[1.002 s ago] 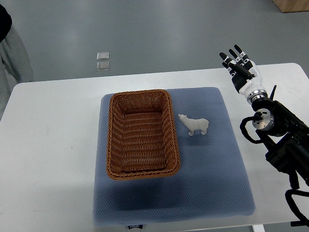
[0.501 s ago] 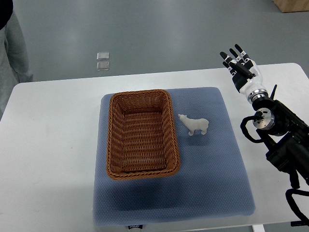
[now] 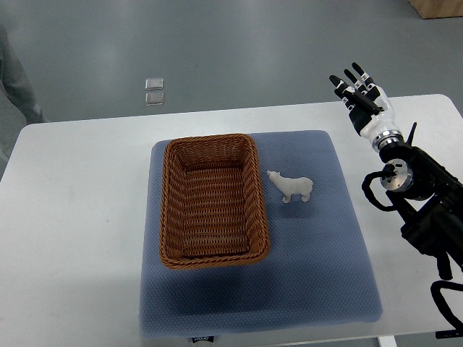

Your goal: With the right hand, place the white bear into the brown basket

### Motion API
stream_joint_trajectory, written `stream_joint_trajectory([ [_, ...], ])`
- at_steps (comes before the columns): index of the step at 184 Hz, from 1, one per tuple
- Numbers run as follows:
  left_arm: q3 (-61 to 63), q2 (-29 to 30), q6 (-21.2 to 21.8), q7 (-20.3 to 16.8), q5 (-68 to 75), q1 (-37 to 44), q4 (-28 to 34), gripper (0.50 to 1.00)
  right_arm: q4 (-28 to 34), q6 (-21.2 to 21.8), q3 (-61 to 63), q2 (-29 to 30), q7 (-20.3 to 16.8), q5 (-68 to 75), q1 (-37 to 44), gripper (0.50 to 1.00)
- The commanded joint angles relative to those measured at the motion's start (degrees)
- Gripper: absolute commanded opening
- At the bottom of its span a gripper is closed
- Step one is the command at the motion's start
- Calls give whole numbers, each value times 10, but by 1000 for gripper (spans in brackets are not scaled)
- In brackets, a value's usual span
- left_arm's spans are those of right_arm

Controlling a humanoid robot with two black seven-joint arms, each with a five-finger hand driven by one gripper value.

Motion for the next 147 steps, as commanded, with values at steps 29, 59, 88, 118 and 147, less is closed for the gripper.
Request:
stream_joint_trajectory([
  [29, 0, 0, 0, 0, 0, 0, 0, 1000, 3, -15, -94, -54, 2, -61, 36, 924],
  [59, 0, 0, 0, 0, 0, 0, 0, 1000, 34, -12, -213, -110, 0, -120, 70, 924],
  [88, 0, 0, 0, 0, 0, 0, 0, 1000, 66, -3, -364, -180, -1, -162, 135, 924],
  [118, 0, 0, 0, 0, 0, 0, 0, 1000, 119, 25, -483, -241, 0, -213, 191, 924],
  [147, 0, 0, 0, 0, 0, 0, 0, 1000, 167, 66, -575, -273, -4, -289, 260, 921],
])
